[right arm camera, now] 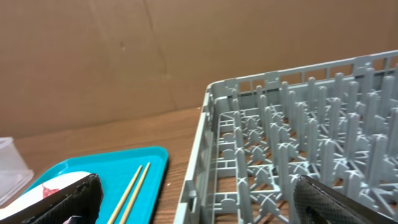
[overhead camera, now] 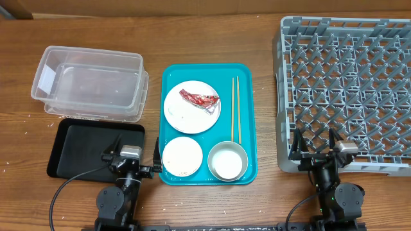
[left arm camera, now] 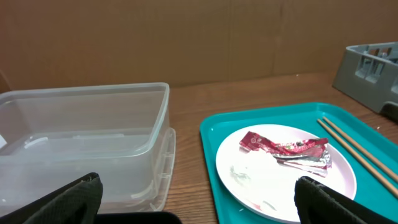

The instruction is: Sort waste into correct bins and load items into the dishwasher

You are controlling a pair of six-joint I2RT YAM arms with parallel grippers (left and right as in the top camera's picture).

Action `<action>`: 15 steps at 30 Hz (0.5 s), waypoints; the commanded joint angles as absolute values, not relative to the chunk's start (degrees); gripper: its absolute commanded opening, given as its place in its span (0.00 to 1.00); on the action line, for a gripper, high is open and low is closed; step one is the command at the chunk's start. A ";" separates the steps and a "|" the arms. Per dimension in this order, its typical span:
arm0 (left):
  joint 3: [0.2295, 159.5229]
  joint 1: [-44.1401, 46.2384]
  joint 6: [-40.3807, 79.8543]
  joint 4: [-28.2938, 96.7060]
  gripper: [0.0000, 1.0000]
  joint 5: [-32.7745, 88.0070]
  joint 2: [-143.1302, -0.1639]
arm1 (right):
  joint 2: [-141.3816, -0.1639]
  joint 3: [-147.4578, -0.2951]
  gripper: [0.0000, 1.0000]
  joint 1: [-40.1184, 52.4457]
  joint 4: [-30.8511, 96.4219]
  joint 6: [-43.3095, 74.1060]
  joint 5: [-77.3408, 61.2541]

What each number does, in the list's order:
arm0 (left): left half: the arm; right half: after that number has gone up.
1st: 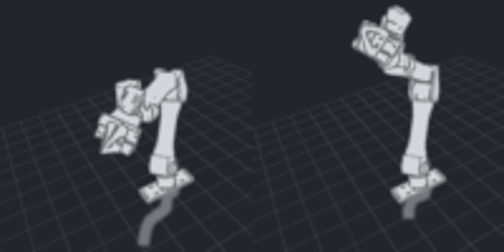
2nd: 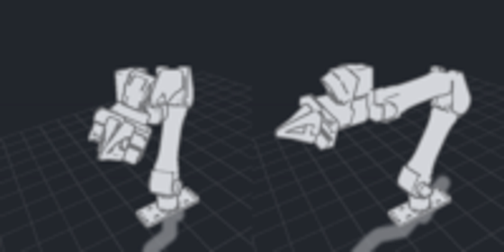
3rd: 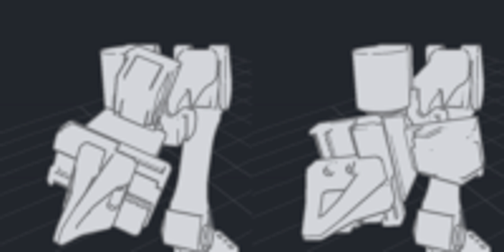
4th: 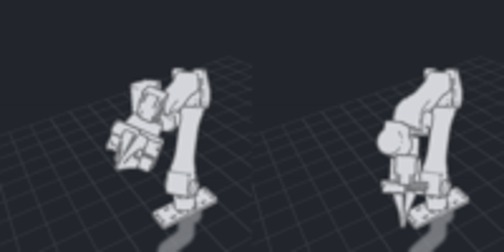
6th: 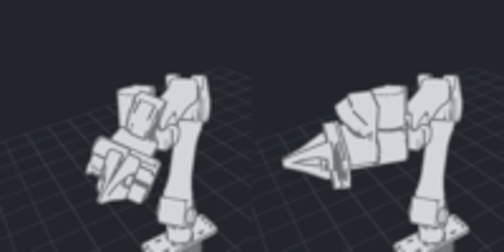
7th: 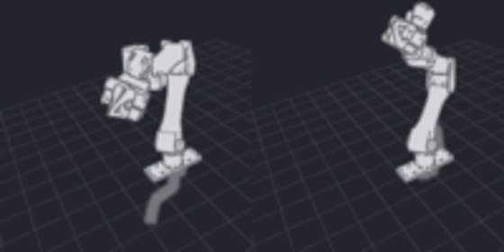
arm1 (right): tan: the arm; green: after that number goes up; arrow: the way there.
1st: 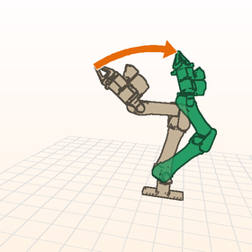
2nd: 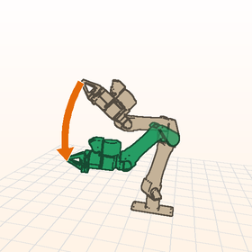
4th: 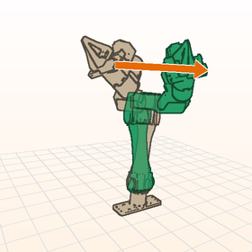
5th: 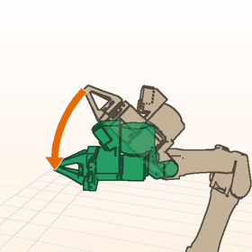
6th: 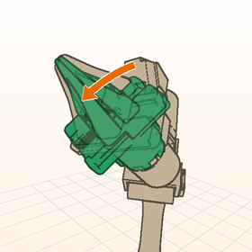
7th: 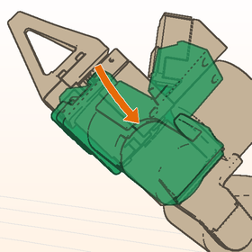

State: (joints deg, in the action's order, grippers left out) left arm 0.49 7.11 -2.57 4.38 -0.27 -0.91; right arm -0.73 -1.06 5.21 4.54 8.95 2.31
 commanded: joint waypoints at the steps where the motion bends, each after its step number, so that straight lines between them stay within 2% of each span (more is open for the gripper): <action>1: 0.27 7.09 -5.17 4.29 1.00 -1.48 -0.64 | -0.16 -0.49 1.00 4.91 4.12 8.54 4.62; 6: 0.27 7.09 -5.74 3.46 1.00 -1.58 -0.64 | -0.16 -0.47 1.00 4.91 4.16 8.99 2.92; 11: 0.27 7.14 -0.19 3.60 1.00 8.38 -0.64 | -0.16 -0.49 1.00 4.91 4.08 12.64 -7.90; 15: 0.67 7.14 3.90 -2.68 1.00 18.02 -0.64 | -0.19 -1.67 1.00 4.91 4.05 18.31 -15.40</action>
State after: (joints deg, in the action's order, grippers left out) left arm 0.47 7.14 -0.71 0.71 8.19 -0.91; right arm -0.73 -1.06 5.23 4.03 13.04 -7.35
